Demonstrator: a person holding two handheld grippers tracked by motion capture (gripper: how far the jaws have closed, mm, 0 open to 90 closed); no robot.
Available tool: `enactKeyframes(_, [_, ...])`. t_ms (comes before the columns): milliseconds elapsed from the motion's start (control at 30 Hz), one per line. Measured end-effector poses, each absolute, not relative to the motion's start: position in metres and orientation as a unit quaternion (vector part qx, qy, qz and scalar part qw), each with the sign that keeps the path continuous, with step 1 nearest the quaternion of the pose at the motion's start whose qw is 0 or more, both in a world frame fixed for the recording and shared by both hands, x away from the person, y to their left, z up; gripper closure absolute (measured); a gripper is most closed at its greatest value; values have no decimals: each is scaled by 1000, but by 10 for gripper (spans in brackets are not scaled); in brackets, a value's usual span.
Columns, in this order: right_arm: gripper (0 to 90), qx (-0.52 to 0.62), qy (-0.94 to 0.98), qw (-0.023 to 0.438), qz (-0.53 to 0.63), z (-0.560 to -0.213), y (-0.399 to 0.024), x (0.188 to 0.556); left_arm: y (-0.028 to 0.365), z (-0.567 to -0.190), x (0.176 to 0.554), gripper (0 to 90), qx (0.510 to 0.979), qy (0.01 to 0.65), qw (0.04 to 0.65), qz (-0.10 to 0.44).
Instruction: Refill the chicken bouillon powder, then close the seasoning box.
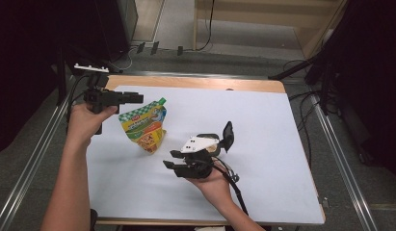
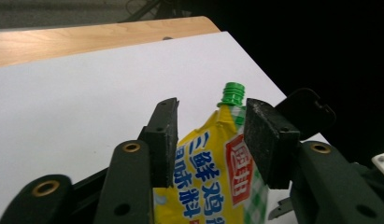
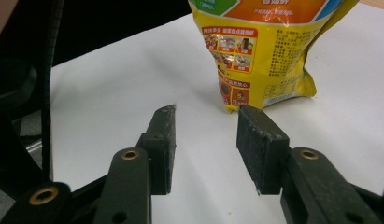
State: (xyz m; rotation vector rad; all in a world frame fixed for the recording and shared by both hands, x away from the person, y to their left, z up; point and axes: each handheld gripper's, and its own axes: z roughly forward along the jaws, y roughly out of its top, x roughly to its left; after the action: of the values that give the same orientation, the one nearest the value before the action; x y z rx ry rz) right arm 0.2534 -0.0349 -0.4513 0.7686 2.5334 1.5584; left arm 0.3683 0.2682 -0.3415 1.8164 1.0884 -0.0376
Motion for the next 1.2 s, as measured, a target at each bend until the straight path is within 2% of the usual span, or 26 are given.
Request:
enactKeyframes(600, [655,269,824,22,498,-428,-60,268,274,-360,375,432,744,472,473,-22])
enactKeyframes(1200, [863,292,810,32,507,-398,-105,282,270,-362,375,407,748,466,471,-31])
